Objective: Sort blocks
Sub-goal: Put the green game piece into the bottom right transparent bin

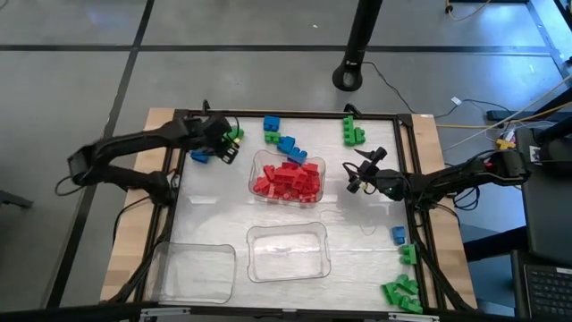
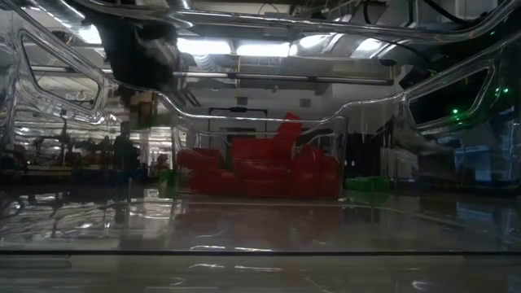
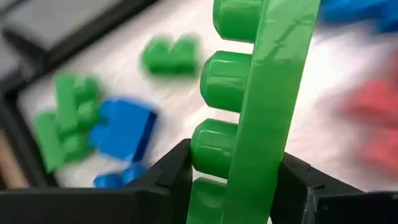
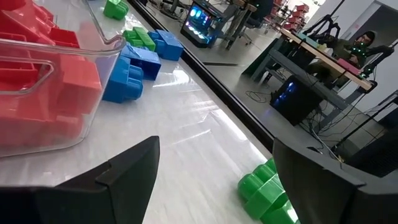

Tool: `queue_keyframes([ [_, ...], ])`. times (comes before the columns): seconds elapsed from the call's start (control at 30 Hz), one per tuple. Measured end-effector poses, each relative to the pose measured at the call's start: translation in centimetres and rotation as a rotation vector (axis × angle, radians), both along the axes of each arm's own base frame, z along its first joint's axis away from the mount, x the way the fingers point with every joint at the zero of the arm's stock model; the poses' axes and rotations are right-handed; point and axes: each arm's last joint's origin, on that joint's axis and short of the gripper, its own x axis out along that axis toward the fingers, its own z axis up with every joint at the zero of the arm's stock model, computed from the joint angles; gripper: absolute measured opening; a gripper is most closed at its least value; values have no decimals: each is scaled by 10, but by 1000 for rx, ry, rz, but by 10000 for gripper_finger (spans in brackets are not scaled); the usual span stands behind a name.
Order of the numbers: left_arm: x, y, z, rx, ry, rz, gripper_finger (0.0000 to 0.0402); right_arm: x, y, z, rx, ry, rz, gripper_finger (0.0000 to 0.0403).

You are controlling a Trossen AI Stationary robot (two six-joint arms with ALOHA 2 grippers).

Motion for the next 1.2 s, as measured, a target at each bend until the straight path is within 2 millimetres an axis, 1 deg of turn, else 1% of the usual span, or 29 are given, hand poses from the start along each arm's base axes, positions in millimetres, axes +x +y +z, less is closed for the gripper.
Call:
queue_keyframes([
  [0.1, 3, -19, 19, 56, -105, -102, 141, 0, 0, 0, 0, -2, 0, 312],
  [0.23, 10, -43, 37, 84, -269, -244, 141, 0, 0, 0, 0, -3, -1, 312],
  [0.3, 17, -55, 43, 85, -345, -320, 141, 0, 0, 1, 0, -7, -1, 312],
  [0.43, 33, -81, 48, 81, -445, -480, 141, 0, 0, 1, 1, -15, 1, 312],
  [0.7, 70, -134, 35, 43, -542, -693, 139, 1, 0, 1, 13, -27, 6, 312],
  [0.83, 89, -162, 21, 24, -571, -780, 138, 1, 0, 1, 13, -27, 6, 312],
  [1.0, 108, -191, 3, -21, -586, -830, 137, 1, 0, 1, 13, -27, 6, 312],
  [1.13, 126, -214, 1, -42, -583, -873, 136, 1, 1, 1, 18, -25, 22, 312],
  [1.2, 137, -225, 1, -31, -567, -912, 125, 1, 1, 1, 18, -21, 36, 312],
])
